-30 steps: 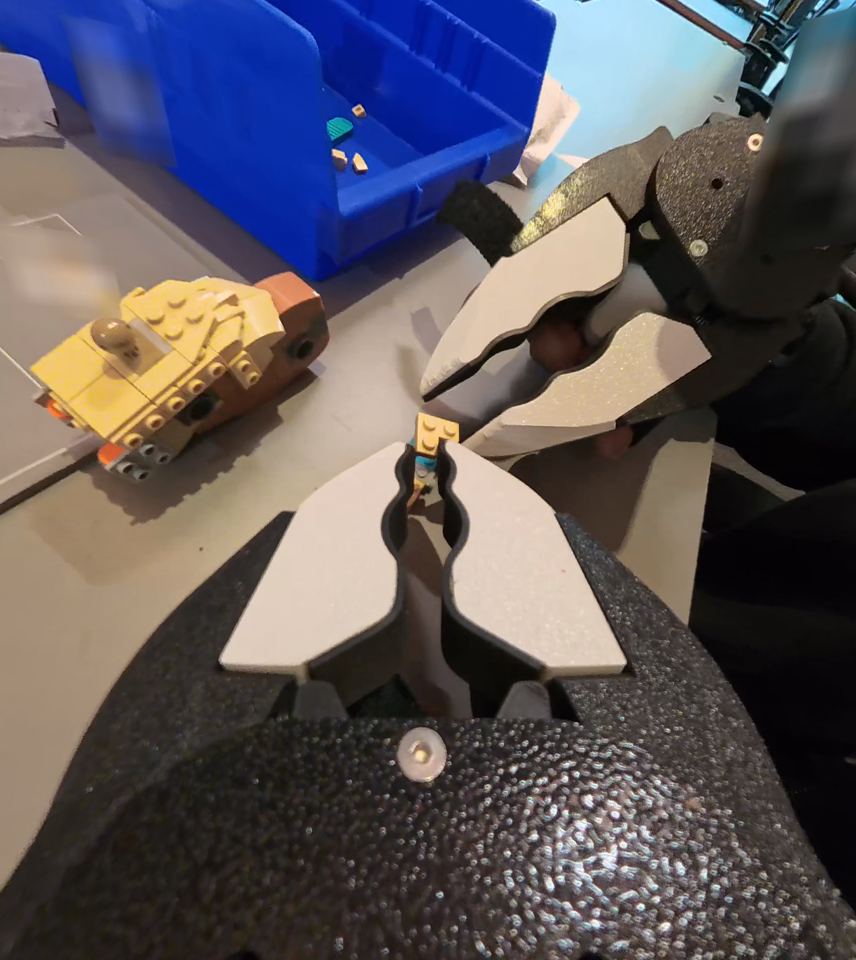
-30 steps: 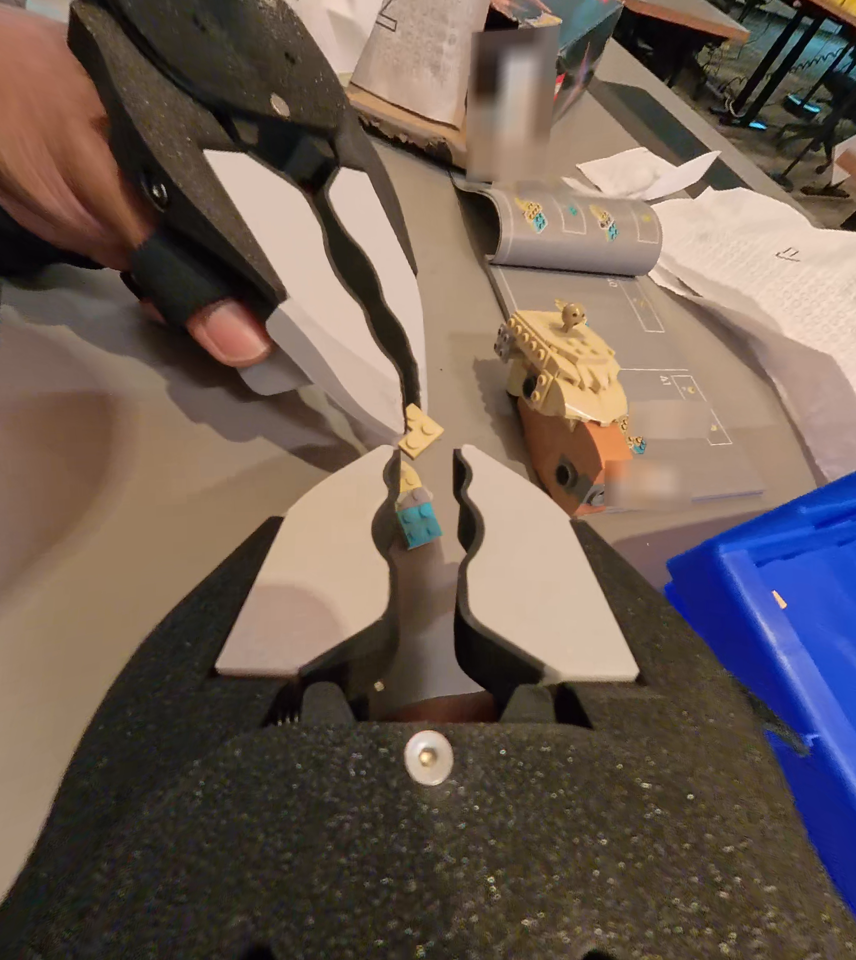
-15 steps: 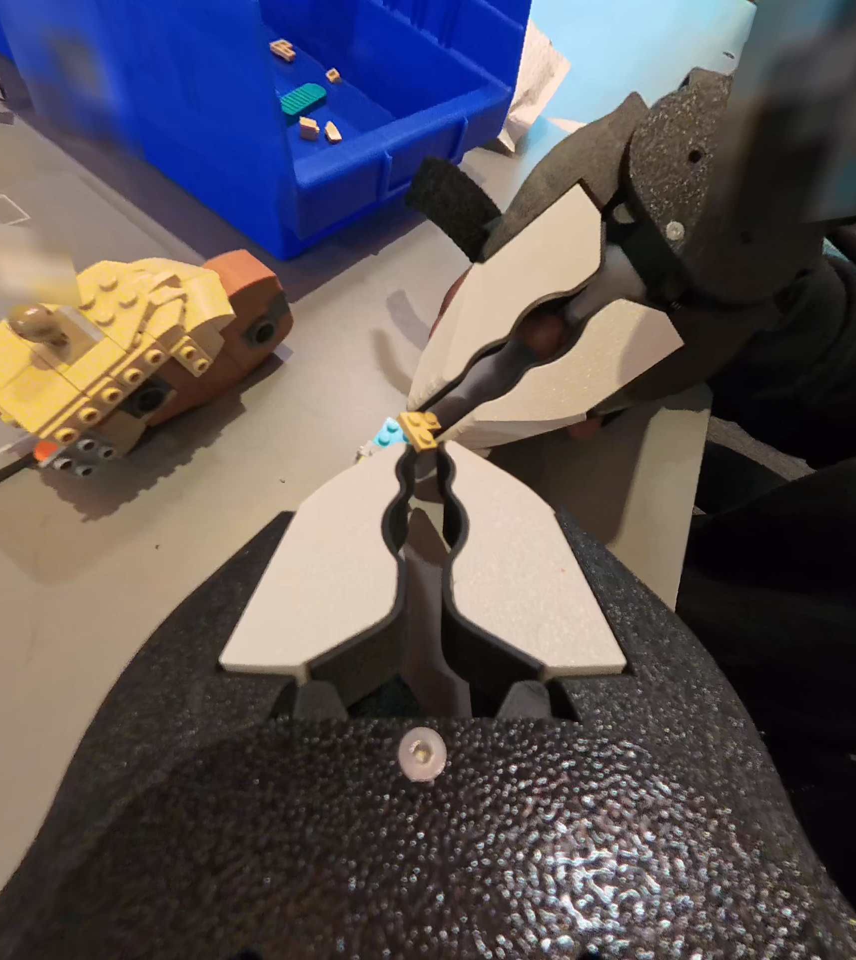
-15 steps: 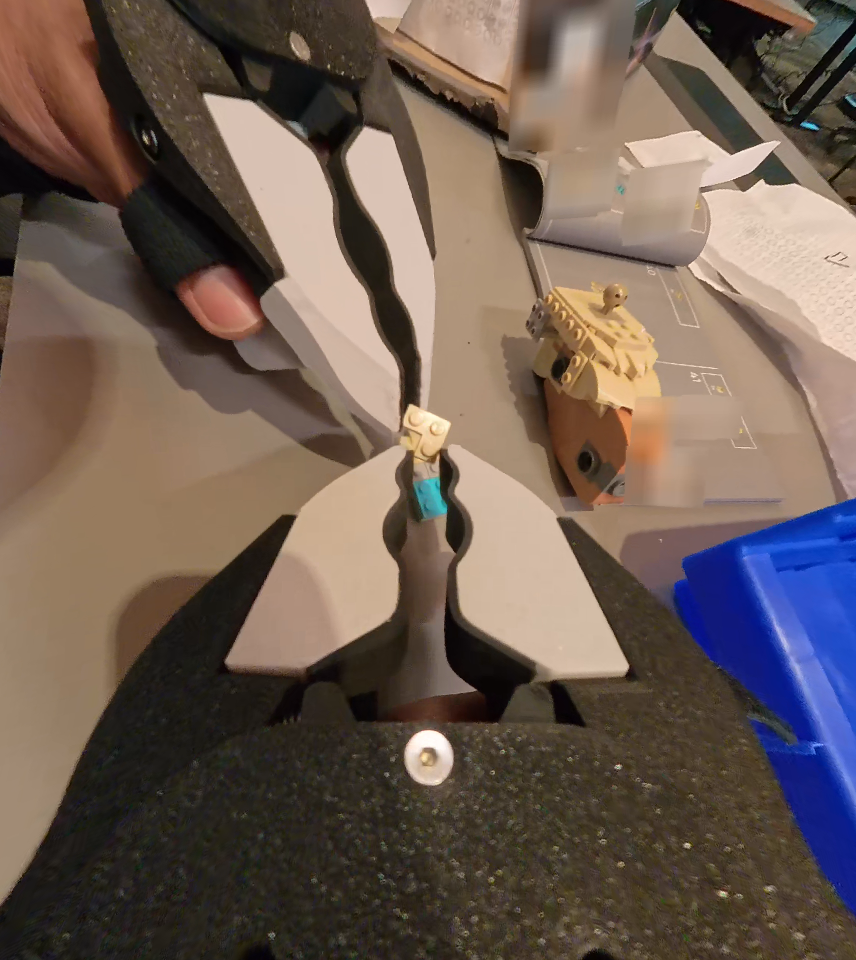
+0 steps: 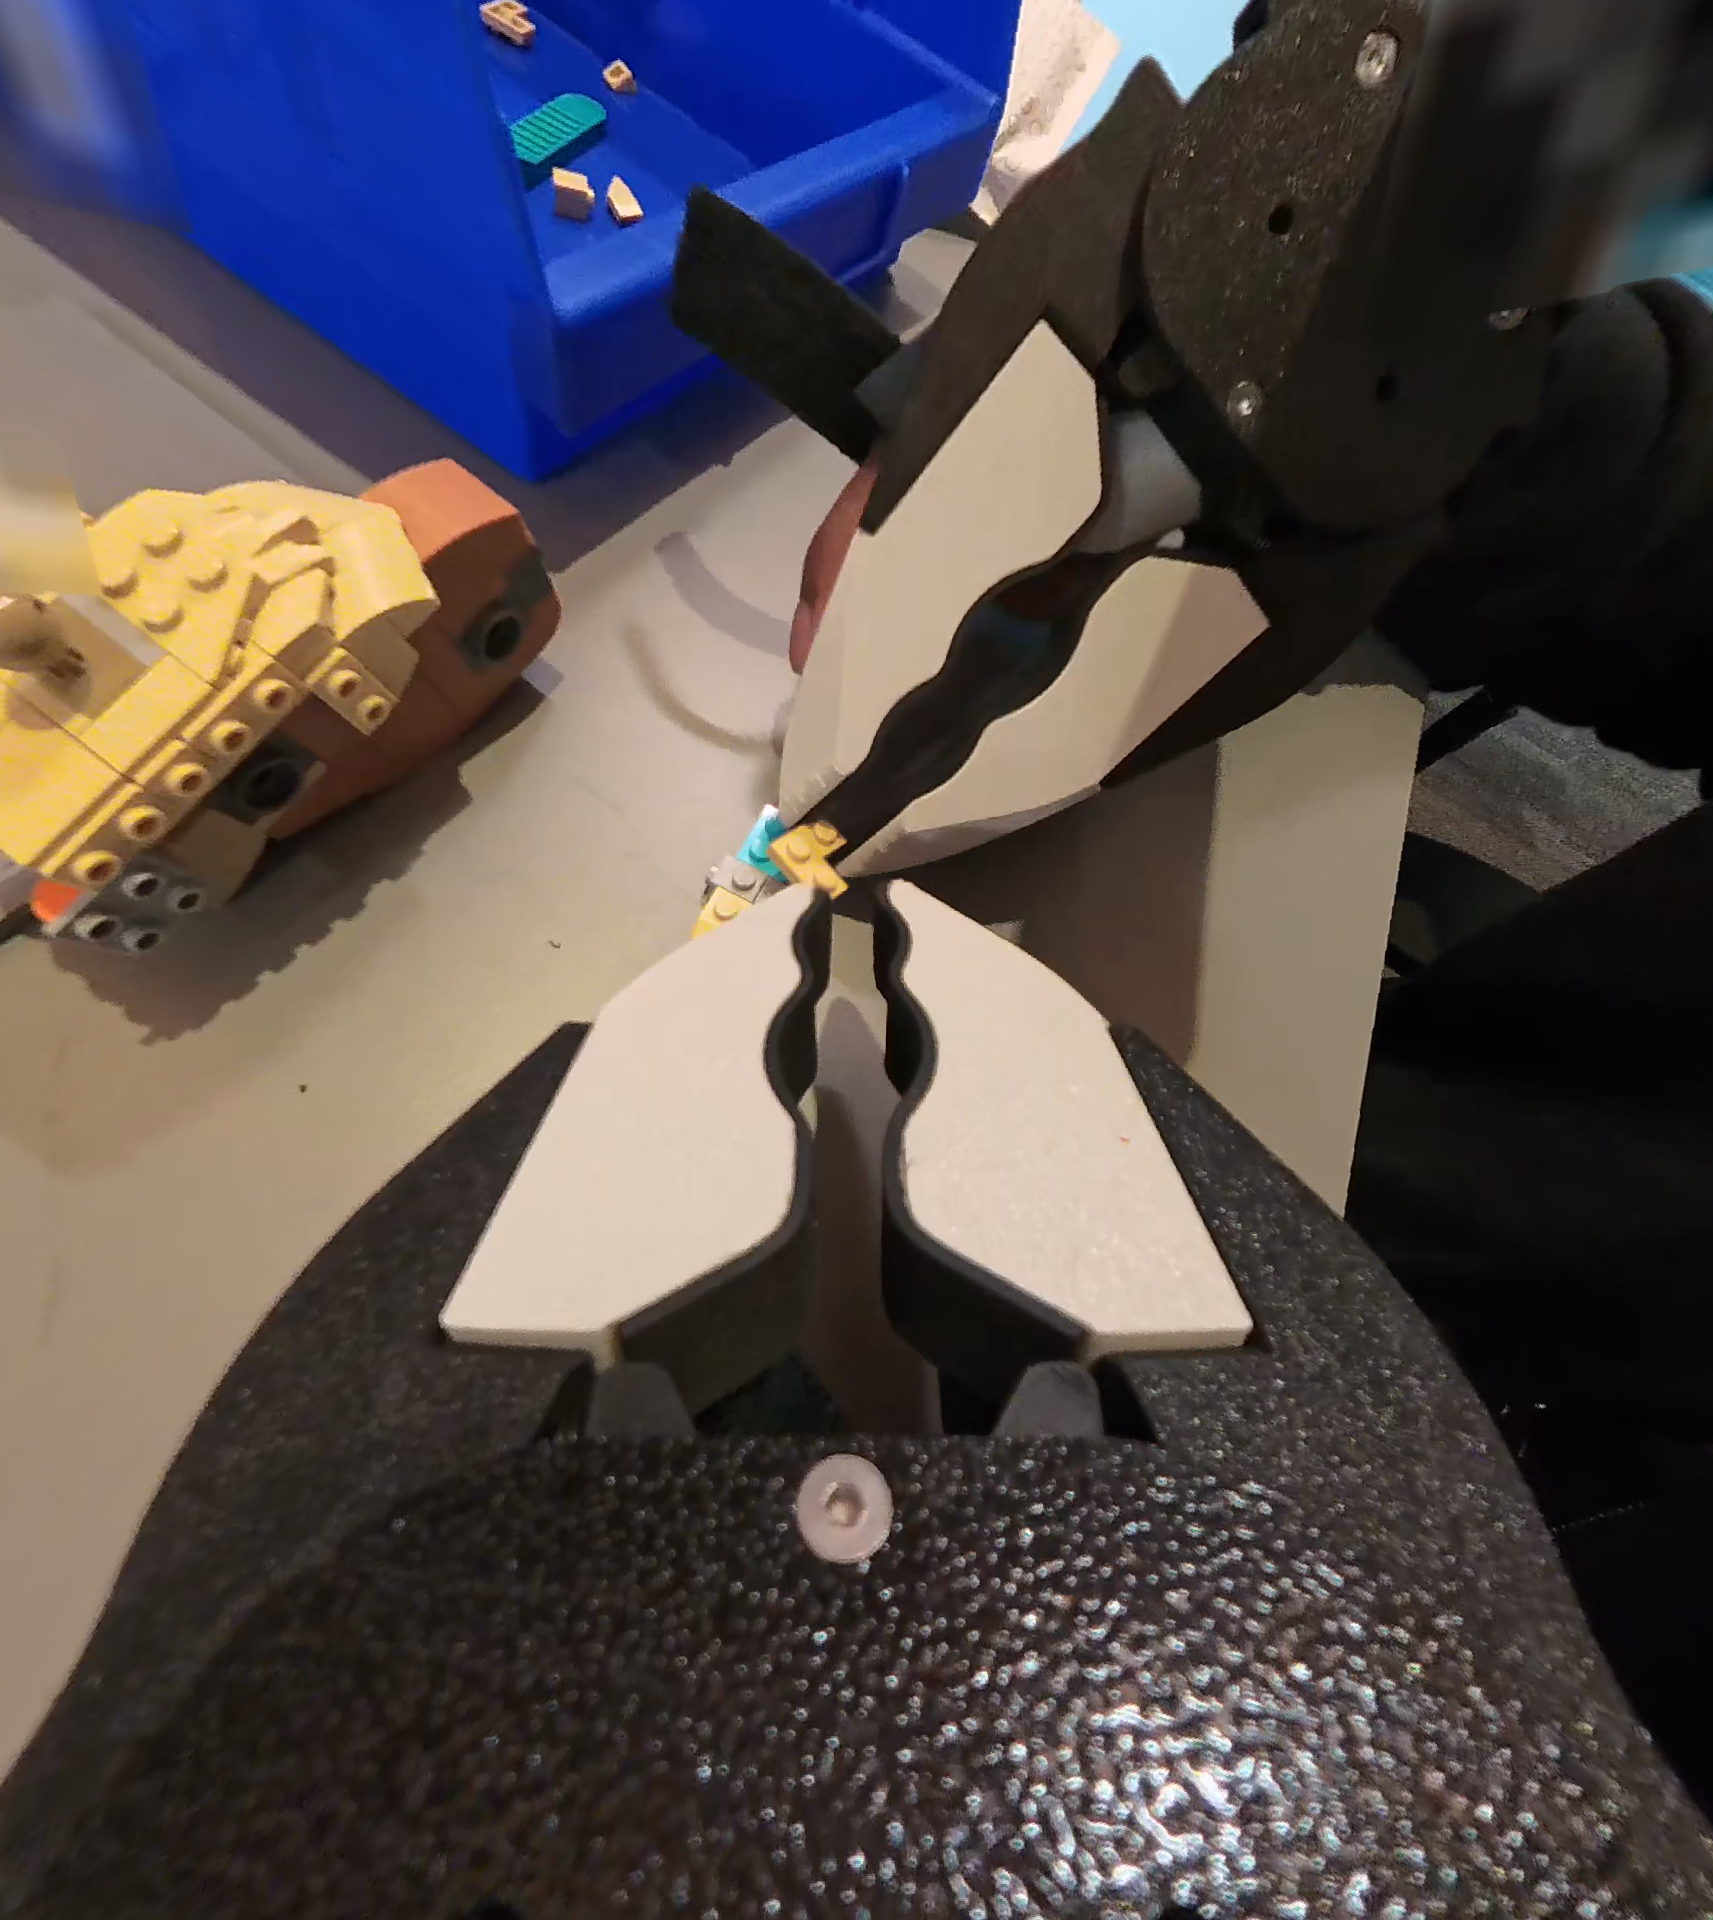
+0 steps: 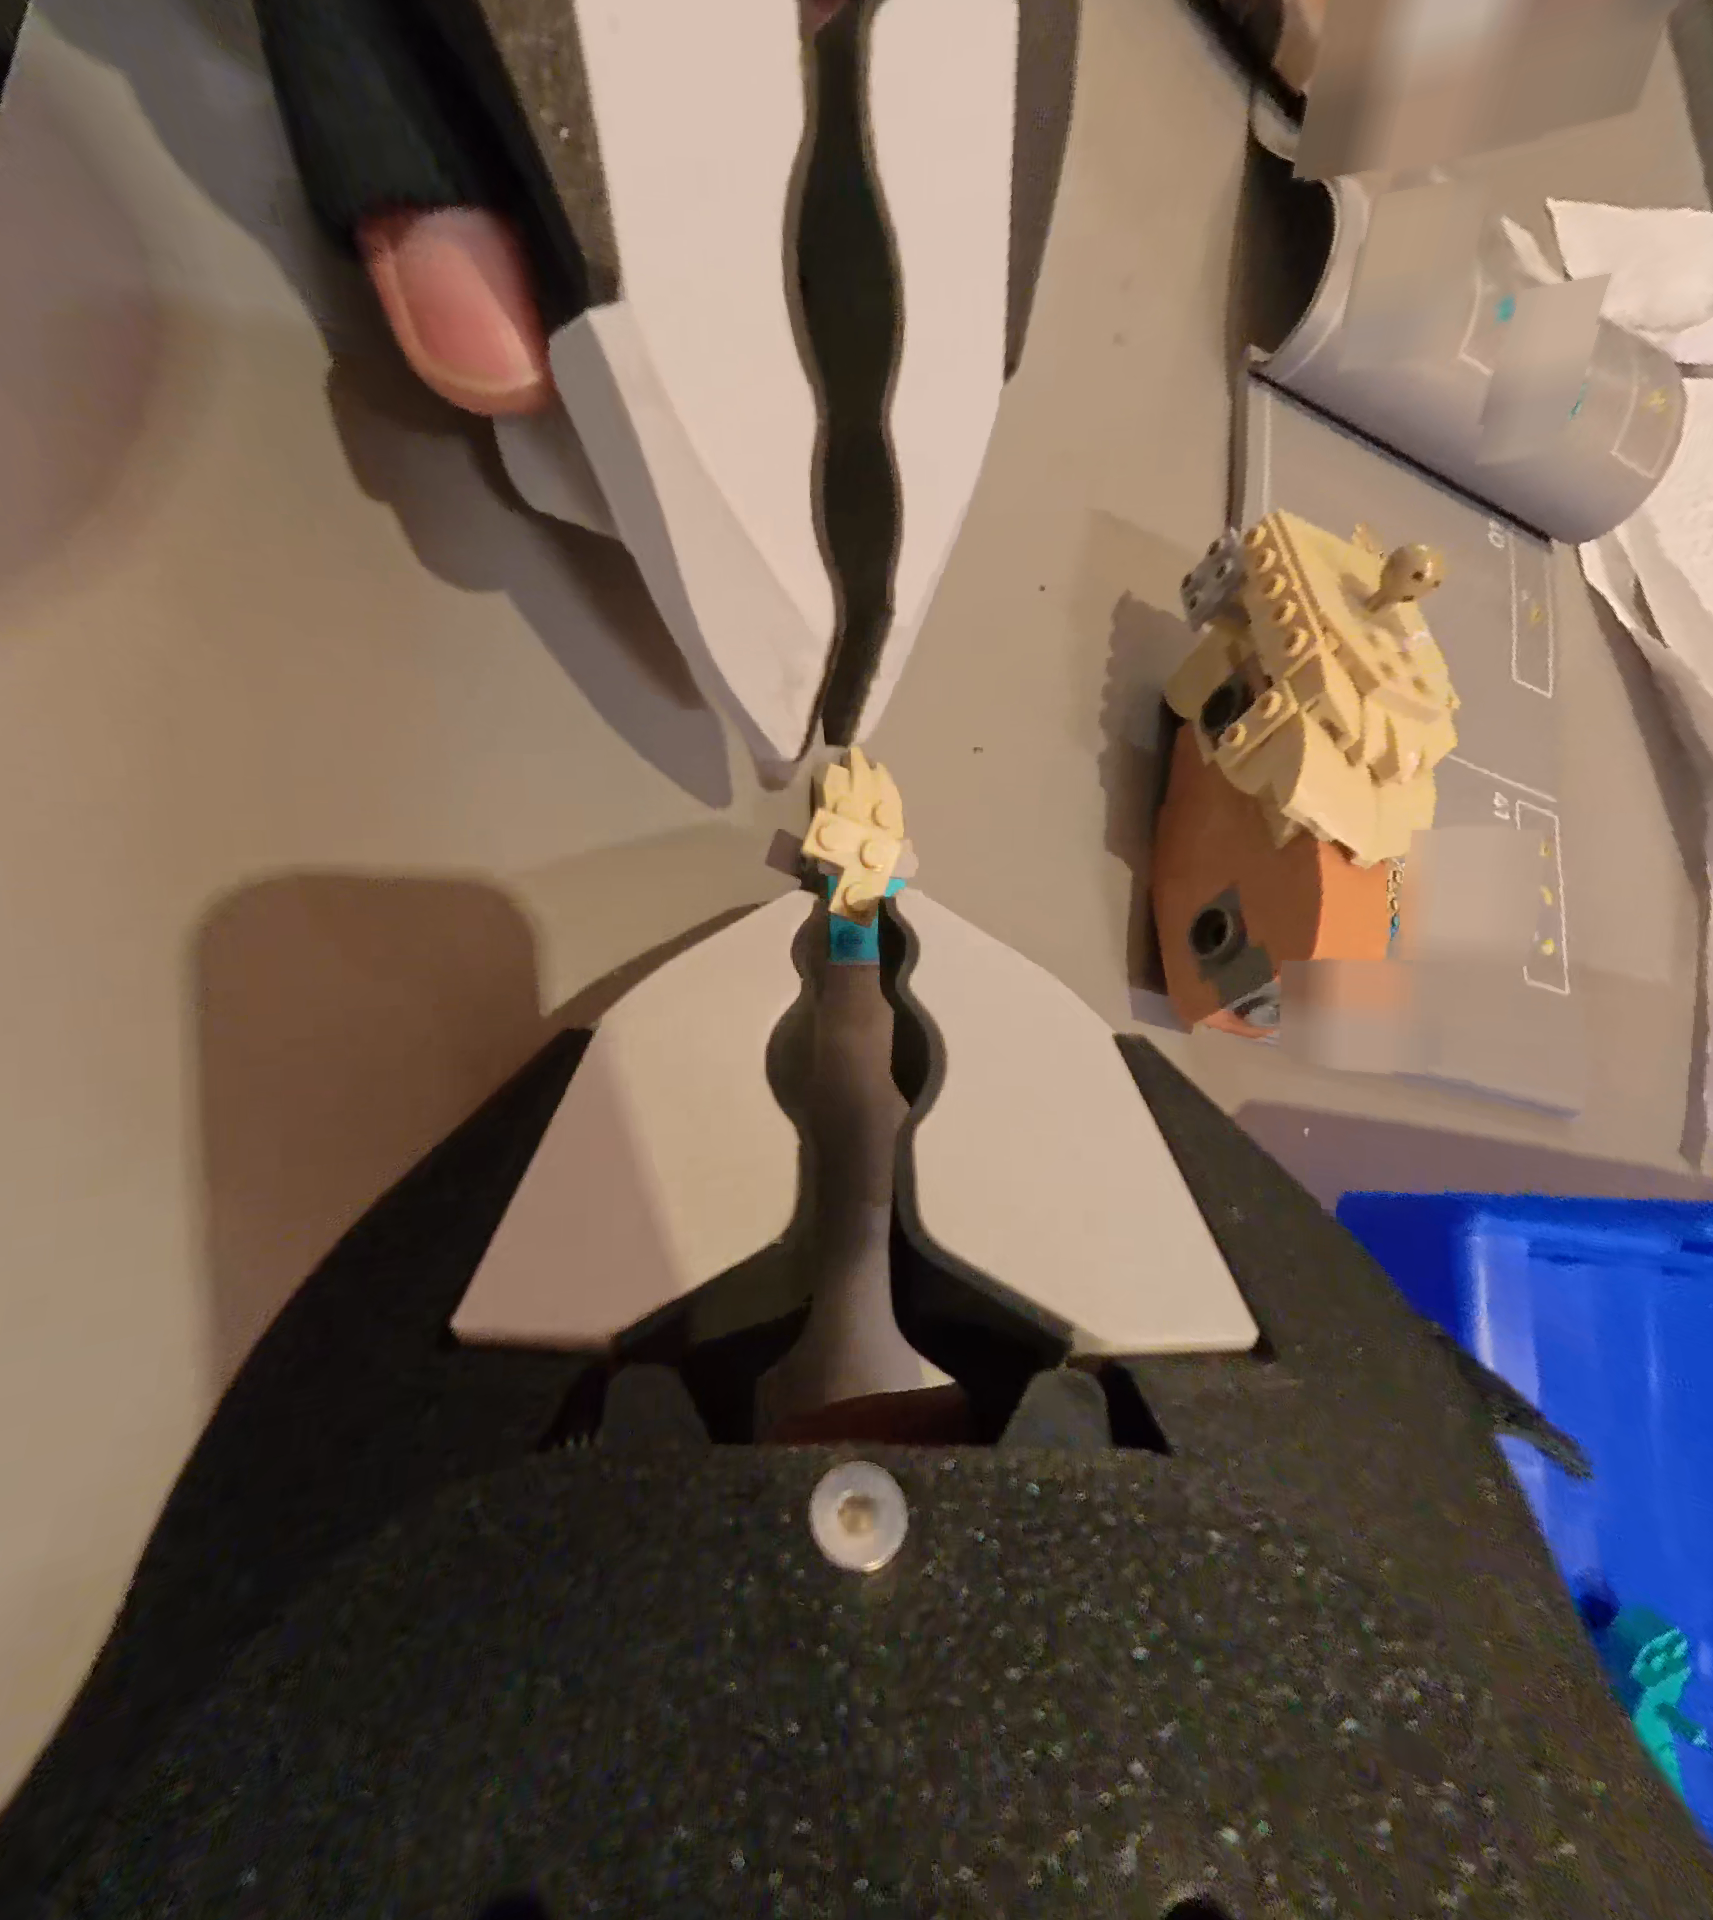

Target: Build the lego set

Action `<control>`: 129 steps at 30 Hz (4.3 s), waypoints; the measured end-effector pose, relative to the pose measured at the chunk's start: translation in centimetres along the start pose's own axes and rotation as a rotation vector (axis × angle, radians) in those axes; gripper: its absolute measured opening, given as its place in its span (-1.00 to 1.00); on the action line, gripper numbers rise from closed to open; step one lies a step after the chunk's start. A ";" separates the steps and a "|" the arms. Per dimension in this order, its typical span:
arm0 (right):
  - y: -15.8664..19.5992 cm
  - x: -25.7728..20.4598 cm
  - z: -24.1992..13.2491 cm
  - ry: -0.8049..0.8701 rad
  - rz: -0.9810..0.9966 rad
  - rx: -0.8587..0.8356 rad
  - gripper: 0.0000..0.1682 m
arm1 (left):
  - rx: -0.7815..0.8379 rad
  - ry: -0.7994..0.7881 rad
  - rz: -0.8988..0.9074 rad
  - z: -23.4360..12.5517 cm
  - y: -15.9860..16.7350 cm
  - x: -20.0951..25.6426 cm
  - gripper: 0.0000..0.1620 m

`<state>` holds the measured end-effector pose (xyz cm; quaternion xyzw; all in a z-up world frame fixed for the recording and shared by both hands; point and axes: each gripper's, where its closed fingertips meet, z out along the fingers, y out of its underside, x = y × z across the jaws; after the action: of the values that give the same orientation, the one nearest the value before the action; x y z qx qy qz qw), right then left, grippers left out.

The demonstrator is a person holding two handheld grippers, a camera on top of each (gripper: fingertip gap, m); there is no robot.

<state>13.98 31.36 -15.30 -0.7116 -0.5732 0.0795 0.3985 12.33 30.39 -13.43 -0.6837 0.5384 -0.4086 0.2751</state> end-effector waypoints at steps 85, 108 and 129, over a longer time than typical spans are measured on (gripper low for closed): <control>-0.7 0.8 -2.7 0.049 0.283 0.208 -0.90 | -0.067 -0.065 0.289 -2.3 1.5 -2.6 -0.58; -0.7 2.0 -3.5 -0.093 0.204 0.214 -0.90 | -0.024 0.189 0.546 -0.3 -0.9 -2.5 -0.68; 0.1 0.9 -2.7 -0.153 0.122 0.251 -0.90 | -0.155 0.171 0.510 0.6 0.6 -3.4 -0.67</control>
<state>15.91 30.85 -13.24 -0.6816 -0.5432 0.2284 0.4338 12.23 33.43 -15.15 -0.5083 0.7440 -0.3400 0.2692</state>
